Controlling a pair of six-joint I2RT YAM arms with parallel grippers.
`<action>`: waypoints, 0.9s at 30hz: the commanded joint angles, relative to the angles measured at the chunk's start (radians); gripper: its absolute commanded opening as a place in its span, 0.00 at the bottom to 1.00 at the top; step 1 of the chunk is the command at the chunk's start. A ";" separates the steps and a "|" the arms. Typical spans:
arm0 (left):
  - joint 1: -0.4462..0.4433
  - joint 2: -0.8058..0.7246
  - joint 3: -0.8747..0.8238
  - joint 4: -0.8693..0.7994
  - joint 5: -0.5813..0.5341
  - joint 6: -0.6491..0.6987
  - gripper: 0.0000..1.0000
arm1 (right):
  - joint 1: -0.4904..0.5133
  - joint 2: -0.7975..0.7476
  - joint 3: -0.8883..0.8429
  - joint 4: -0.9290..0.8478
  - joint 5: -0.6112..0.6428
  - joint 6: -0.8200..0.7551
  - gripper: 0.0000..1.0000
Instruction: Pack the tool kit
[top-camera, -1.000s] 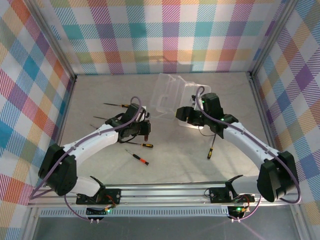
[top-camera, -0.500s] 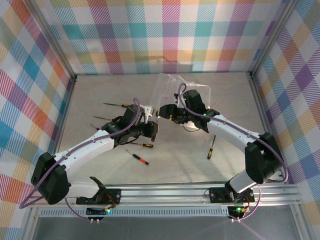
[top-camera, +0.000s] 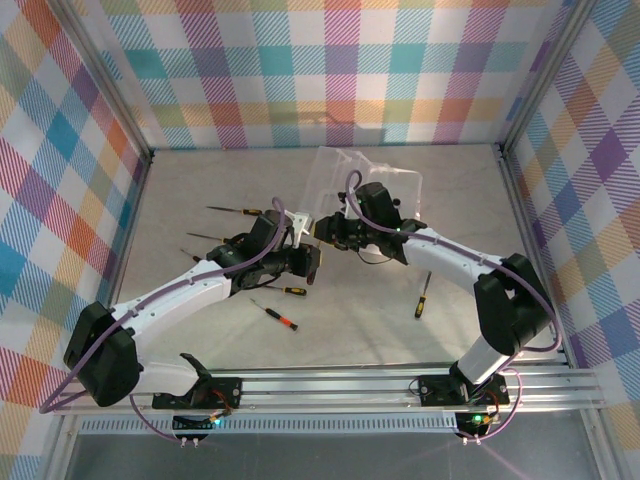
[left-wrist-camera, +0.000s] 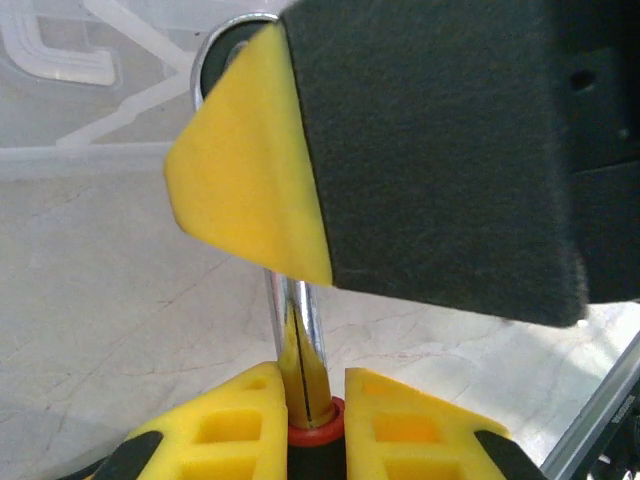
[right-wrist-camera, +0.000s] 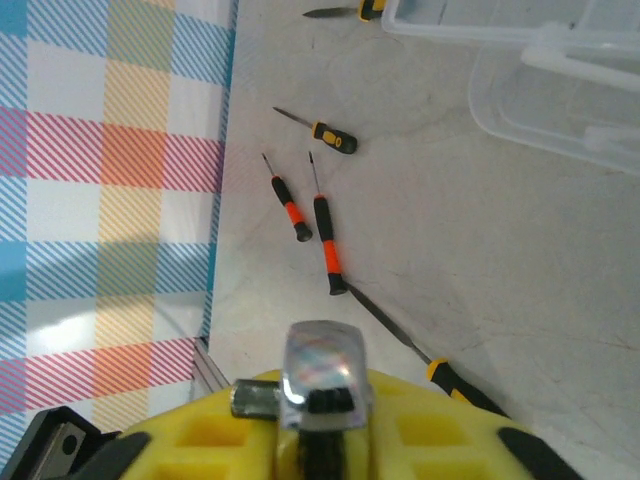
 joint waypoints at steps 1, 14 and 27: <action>-0.023 -0.002 0.039 0.053 0.028 0.027 0.00 | 0.007 0.005 0.028 0.049 -0.018 -0.008 0.16; -0.025 -0.070 0.010 0.015 -0.012 0.044 0.61 | -0.025 -0.078 0.084 -0.057 0.093 -0.114 0.09; -0.022 -0.256 -0.143 -0.126 -0.520 -0.145 0.80 | -0.304 -0.122 0.195 -0.260 0.142 -0.273 0.10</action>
